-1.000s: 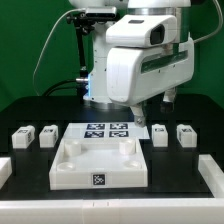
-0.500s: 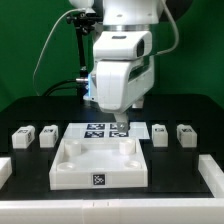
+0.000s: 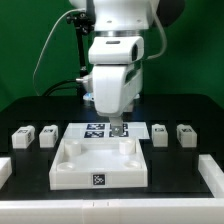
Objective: Assemble one leg
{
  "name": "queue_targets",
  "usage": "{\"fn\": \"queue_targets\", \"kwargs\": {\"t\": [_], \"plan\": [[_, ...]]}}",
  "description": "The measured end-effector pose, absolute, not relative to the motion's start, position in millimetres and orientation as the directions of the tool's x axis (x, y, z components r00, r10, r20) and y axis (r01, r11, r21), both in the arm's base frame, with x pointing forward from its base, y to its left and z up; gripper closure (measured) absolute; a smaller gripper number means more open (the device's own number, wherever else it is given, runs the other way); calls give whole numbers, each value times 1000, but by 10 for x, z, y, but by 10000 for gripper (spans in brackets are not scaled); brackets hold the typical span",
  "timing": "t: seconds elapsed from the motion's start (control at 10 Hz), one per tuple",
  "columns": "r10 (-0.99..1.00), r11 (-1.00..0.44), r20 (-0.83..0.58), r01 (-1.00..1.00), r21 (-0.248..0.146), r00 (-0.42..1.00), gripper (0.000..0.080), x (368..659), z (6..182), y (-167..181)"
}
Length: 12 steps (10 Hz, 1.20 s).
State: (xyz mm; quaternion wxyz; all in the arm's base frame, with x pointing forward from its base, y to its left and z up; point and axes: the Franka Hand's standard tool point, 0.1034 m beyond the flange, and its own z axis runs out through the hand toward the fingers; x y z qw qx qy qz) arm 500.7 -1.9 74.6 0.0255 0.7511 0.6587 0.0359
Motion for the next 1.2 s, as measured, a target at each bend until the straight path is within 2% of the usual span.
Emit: {"fn": "queue_targets", "kwargs": {"t": [0.2, 0.3, 0.4, 0.8, 1.0, 1.2], "plan": [[1000, -5, 4, 996, 91, 5, 150, 4616, 619, -130], [999, 50, -2, 995, 86, -50, 150, 4529, 571, -205], [999, 44, -1, 996, 74, -44, 150, 4445, 516, -269], [999, 33, 1, 997, 63, -33, 150, 4415, 485, -285], [999, 30, 15, 999, 33, -30, 150, 4332, 249, -286], [999, 26, 21, 999, 19, -27, 150, 4263, 139, -273]]}}
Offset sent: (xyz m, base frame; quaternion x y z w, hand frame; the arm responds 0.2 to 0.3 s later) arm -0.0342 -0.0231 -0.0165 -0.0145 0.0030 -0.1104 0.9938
